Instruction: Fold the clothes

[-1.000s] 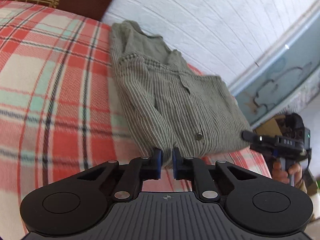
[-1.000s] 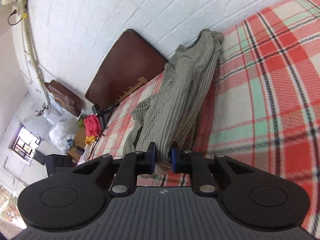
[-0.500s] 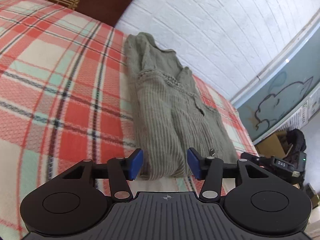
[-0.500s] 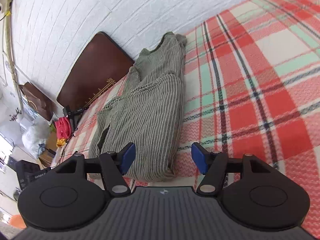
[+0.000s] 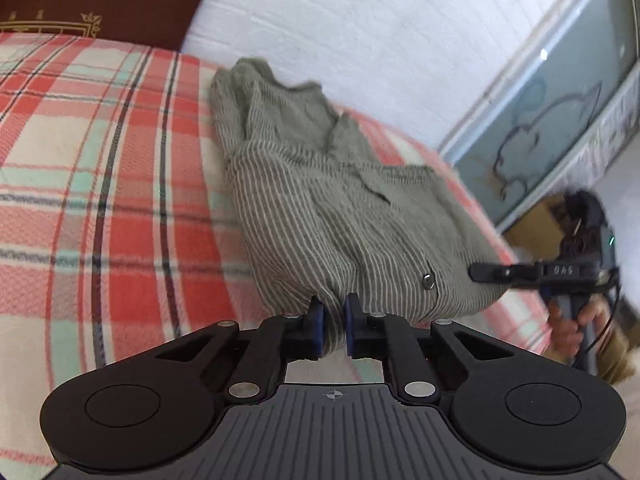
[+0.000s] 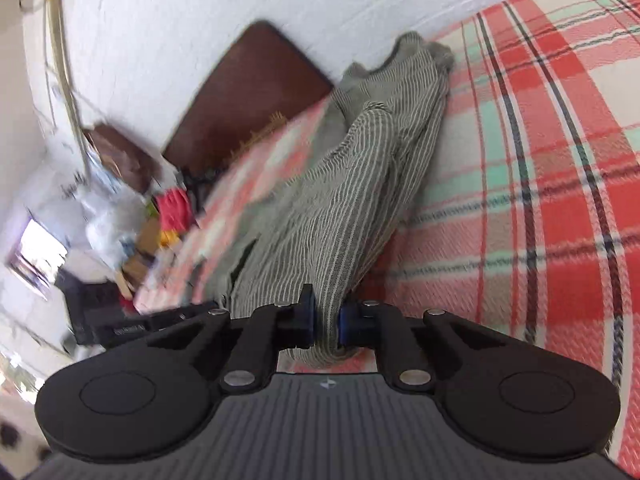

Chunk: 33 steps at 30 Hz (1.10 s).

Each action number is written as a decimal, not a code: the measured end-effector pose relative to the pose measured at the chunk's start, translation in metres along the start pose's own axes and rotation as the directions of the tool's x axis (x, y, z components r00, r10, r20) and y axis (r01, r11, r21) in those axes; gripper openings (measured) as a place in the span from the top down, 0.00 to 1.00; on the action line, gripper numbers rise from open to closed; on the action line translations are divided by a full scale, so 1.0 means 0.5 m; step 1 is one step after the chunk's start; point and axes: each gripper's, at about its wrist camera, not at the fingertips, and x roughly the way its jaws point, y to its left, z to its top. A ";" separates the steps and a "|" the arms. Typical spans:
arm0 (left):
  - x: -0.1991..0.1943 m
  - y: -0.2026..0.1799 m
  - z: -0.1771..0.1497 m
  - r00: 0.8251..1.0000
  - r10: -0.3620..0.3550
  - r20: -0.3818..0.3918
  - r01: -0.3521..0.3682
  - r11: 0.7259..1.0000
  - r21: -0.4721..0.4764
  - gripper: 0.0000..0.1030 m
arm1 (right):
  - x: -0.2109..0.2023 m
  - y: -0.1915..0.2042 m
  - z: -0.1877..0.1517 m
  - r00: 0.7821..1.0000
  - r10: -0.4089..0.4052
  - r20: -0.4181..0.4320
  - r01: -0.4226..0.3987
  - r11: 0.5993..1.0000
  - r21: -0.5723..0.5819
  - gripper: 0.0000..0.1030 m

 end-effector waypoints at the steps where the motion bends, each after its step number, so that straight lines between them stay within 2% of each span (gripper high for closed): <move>1: 0.015 0.005 -0.012 1.000 0.020 -0.025 -0.020 1.000 0.004 0.82 | 0.008 -0.001 -0.009 0.999 -0.027 -0.021 0.027 1.000 -0.014 0.79; 2: 0.028 0.017 -0.022 0.999 0.019 -0.026 -0.019 1.000 -0.016 0.72 | 0.015 -0.003 -0.017 0.998 -0.050 -0.039 0.049 0.999 -0.023 0.73; 4: 0.028 0.034 -0.027 1.000 0.007 -0.009 -0.007 0.998 -0.069 0.66 | 0.020 -0.023 -0.023 1.000 -0.023 -0.020 0.024 0.999 0.038 0.70; 5: 0.012 0.037 -0.023 1.000 0.016 0.003 -0.016 0.995 -0.094 0.50 | 0.010 -0.022 -0.017 0.999 -0.029 -0.021 0.031 0.998 0.051 0.67; 6: -0.006 0.038 -0.019 0.999 0.032 0.019 -0.030 0.994 -0.108 0.45 | -0.010 -0.013 -0.011 0.998 -0.054 0.016 0.054 0.998 0.027 0.58; 7: -0.029 0.031 -0.015 0.997 0.065 0.046 -0.061 0.994 -0.088 0.44 | -0.030 -0.004 -0.006 0.995 -0.078 0.054 0.078 0.997 0.004 0.52; 8: -0.051 0.023 -0.010 0.993 0.088 0.074 -0.083 0.994 -0.072 0.44 | -0.050 0.005 0.000 0.991 -0.097 0.091 0.099 0.995 -0.016 0.52; 11: -0.099 -0.010 0.008 0.987 0.061 0.147 -0.056 0.998 -0.042 0.43 | -0.092 0.034 0.020 0.983 -0.055 0.176 0.061 0.998 -0.029 0.53; 13: -0.095 -0.056 0.021 0.984 -0.013 0.180 0.008 1.000 0.027 0.42 | -0.081 0.055 0.031 0.984 0.055 0.171 -0.049 0.998 -0.037 0.54; 14: -0.079 -0.088 0.028 0.984 -0.024 0.178 0.011 0.997 0.077 0.42 | -0.062 0.065 0.037 0.986 0.082 0.148 -0.076 0.996 -0.045 0.54; 16: -0.032 -0.146 0.037 0.991 -0.001 0.135 -0.022 0.986 0.167 0.43 | -0.023 0.084 0.047 0.986 0.133 0.102 -0.127 0.990 -0.058 0.59; 19: 0.042 -0.206 0.034 0.995 0.075 0.065 -0.089 0.958 0.272 0.45 | 0.019 0.095 0.065 0.989 0.130 0.070 -0.126 0.990 -0.068 0.60; 20: 0.061 -0.219 0.032 0.992 0.114 0.057 -0.126 0.947 0.297 0.49 | 0.029 0.097 0.069 0.989 0.136 0.061 -0.132 0.989 -0.062 0.60; 23: 0.093 -0.229 0.034 0.980 0.193 0.043 -0.197 0.935 0.297 0.79 | 0.057 0.102 0.081 0.988 0.151 0.036 -0.150 0.988 -0.043 0.60; 26: 0.096 -0.201 0.038 0.985 0.168 0.027 -0.169 0.955 0.244 0.83 | 0.068 0.100 0.081 0.987 0.160 0.023 -0.160 0.987 -0.032 0.59; 30: 0.108 -0.201 0.043 0.987 0.157 0.025 -0.158 0.957 0.244 0.84 | 0.073 0.087 0.073 0.987 0.160 0.014 -0.160 0.987 0.002 0.59; 31: 0.112 -0.206 0.047 0.988 0.150 0.026 -0.151 0.956 0.251 0.89 | 0.074 0.085 0.073 0.986 0.166 0.012 -0.167 0.986 0.014 0.59; 32: 0.113 -0.211 0.051 0.990 0.139 0.029 -0.142 0.956 0.257 1.00 | 0.075 0.083 0.072 0.985 0.173 0.010 -0.173 0.985 0.026 0.59; 33: 0.109 -0.216 0.056 0.992 0.120 0.036 -0.125 0.958 0.258 1.00 | 0.076 0.081 0.072 0.984 0.180 0.008 -0.180 0.983 0.038 0.59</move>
